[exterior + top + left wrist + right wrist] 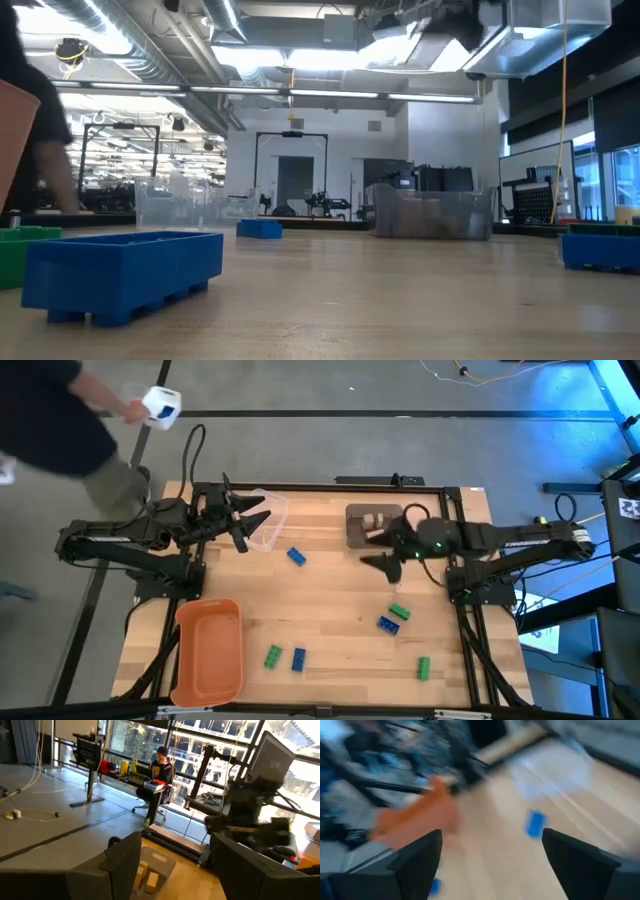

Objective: Sort & place blocks by color
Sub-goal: Put the top right blue game piece into the transparent bin

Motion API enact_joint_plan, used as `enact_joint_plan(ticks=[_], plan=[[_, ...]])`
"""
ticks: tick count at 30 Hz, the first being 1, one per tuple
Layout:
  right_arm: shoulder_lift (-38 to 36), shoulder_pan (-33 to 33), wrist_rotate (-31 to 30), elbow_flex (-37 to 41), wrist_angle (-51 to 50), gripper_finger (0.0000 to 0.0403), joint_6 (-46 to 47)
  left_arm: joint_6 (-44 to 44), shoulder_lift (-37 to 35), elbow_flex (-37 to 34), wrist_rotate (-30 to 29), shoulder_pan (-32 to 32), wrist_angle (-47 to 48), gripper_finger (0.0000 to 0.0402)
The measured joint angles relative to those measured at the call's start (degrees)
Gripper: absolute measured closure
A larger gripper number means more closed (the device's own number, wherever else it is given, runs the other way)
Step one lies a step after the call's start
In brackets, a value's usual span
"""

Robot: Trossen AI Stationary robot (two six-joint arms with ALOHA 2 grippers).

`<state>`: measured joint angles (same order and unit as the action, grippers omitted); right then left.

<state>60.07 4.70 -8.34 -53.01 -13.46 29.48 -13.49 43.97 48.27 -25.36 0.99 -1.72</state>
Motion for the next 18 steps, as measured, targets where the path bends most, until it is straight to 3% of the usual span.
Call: enact_joint_plan(ticks=[7, 18], plan=[[0.69, 6.09, -0.08, -0.04, 18.15, 0.0059, -8.54, -1.49, 0.04, 0.00, 3.38, -0.02, 0.00, 0.0172], [0.51, 6.16, 0.44, -0.07, 20.90, 0.0059, -10.09, -2.93, 0.05, 0.00, 3.54, -0.02, -0.02, 0.0172]])
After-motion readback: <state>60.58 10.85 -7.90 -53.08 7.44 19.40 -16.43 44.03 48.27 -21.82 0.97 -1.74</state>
